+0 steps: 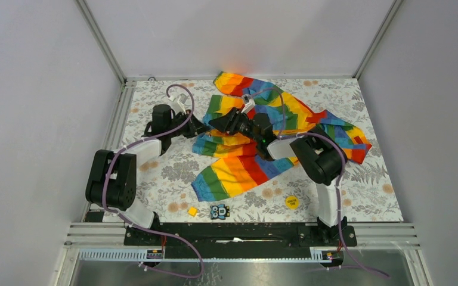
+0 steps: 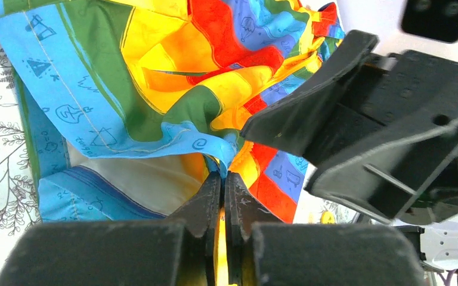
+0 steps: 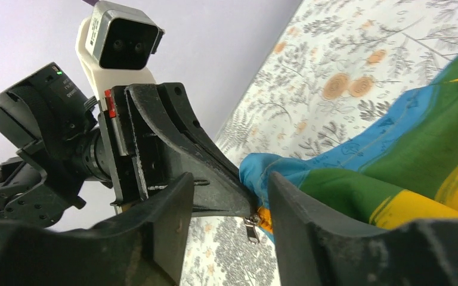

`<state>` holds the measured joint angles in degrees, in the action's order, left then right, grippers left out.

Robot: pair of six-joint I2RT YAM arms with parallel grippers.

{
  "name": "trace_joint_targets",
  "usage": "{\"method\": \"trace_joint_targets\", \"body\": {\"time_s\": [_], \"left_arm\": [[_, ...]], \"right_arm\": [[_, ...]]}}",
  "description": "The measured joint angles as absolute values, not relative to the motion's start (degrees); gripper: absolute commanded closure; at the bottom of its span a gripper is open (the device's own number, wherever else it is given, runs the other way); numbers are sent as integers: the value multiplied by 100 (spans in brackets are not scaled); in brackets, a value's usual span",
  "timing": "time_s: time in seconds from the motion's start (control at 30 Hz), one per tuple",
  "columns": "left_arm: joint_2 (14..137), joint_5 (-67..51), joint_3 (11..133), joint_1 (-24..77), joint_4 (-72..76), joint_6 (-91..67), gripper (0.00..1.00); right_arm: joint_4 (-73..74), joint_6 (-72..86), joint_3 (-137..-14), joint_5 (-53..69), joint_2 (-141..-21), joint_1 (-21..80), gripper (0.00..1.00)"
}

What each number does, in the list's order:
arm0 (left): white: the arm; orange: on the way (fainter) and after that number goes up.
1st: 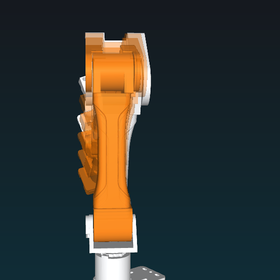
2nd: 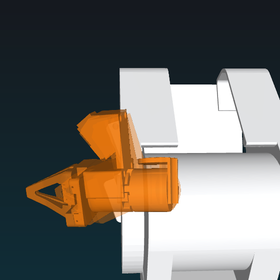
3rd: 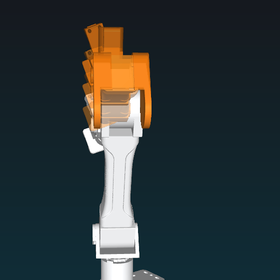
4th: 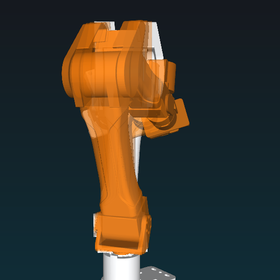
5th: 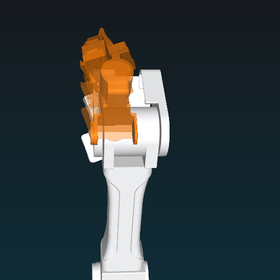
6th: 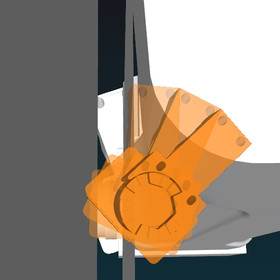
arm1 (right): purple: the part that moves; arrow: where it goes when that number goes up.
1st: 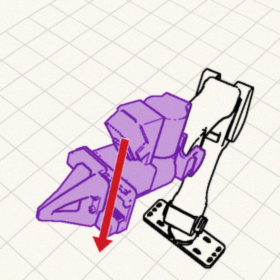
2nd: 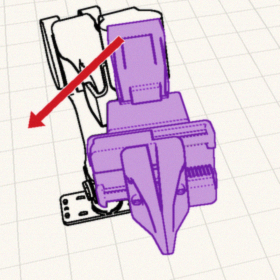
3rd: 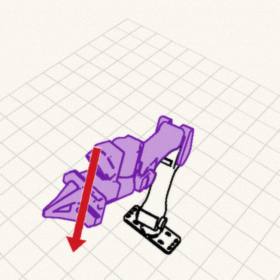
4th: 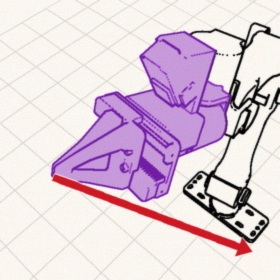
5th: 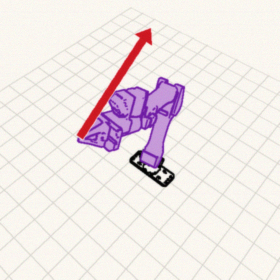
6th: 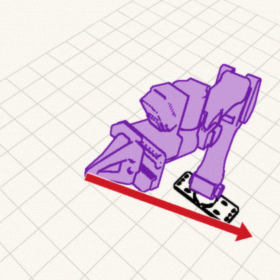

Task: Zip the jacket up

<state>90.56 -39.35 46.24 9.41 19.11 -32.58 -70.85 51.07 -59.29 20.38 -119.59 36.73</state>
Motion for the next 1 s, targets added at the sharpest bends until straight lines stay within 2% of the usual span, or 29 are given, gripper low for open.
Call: {"method": "trace_joint_targets", "body": {"time_s": [0.07,0.27,0.37,0.47,0.5,0.67,0.87,1.0], "left_arm": [[9100,-3970,4678,915,1809,-3315,100],[9282,-4001,5238,884,1061,-3406,100],[9415,-4005,5548,869,663,-3463,100],[9476,-4003,5655,851,362,-3533,100],[9476,-4001,5662,845,244,-3566,100],[9478,-4010,5666,834,-106,-3721,100],[9476,-4018,5666,832,-161,-3850,100],[9476,-4018,5664,832,-174,-3887,100]], "right_arm": [[-6501,4814,-5902,1977,-11642,3675,32],[-4652,3293,-5828,1730,-10527,3701,30],[-4246,2307,-5529,1529,-10014,3854,34],[-3857,1682,-5500,1557,-9841,4066,47],[-3704,1614,-5540,1573,-9839,4112,48],[-2598,2600,-6169,1667,-9915,4145,45],[-3039,4486,-6075,2082,-10173,4141,43],[-3164,5205,-6093,2259,-10680,4099,45]]}}
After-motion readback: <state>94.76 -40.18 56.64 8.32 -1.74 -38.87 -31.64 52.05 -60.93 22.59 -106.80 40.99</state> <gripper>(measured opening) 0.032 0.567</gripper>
